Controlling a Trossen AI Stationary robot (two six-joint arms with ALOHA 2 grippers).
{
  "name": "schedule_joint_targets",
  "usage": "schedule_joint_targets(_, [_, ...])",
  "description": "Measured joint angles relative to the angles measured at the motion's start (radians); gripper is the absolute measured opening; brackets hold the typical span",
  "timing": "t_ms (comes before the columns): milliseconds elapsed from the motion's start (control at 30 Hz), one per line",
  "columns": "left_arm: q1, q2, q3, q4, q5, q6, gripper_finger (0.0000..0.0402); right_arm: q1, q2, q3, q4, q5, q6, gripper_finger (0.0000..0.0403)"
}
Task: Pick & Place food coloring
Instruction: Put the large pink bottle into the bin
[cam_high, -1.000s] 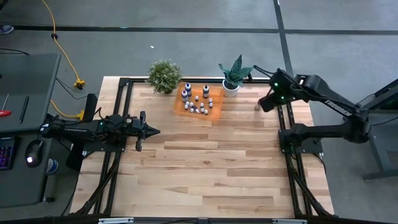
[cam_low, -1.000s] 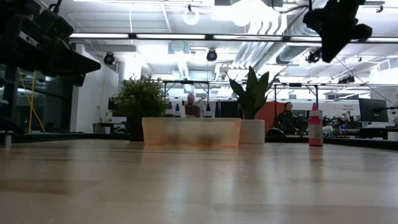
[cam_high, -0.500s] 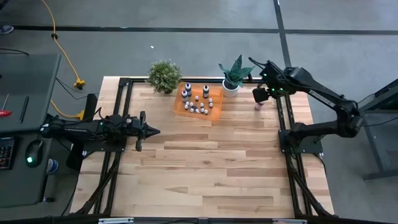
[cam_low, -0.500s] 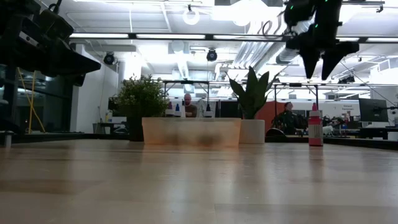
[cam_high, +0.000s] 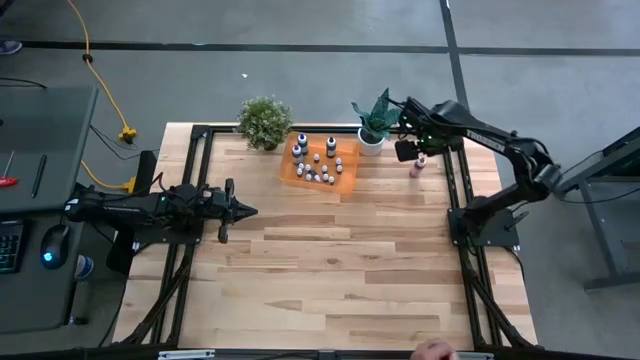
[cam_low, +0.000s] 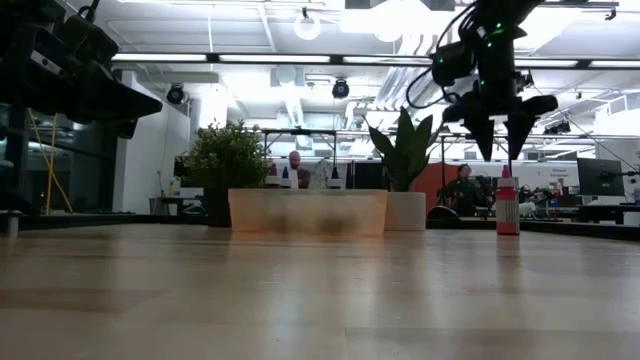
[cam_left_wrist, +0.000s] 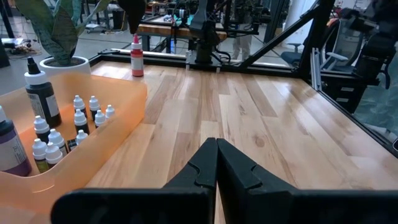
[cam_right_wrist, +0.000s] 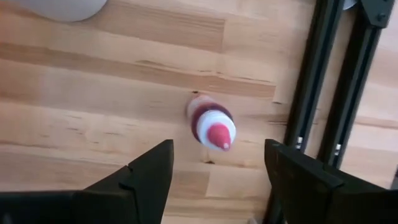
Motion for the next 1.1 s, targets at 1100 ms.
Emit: schedule_joint_targets(1100, [0.0,0.0,0.0,0.0,0.0,0.0,0.0,-0.099,-0.072,-0.224,0.257,-0.11,-0.007,0.0195])
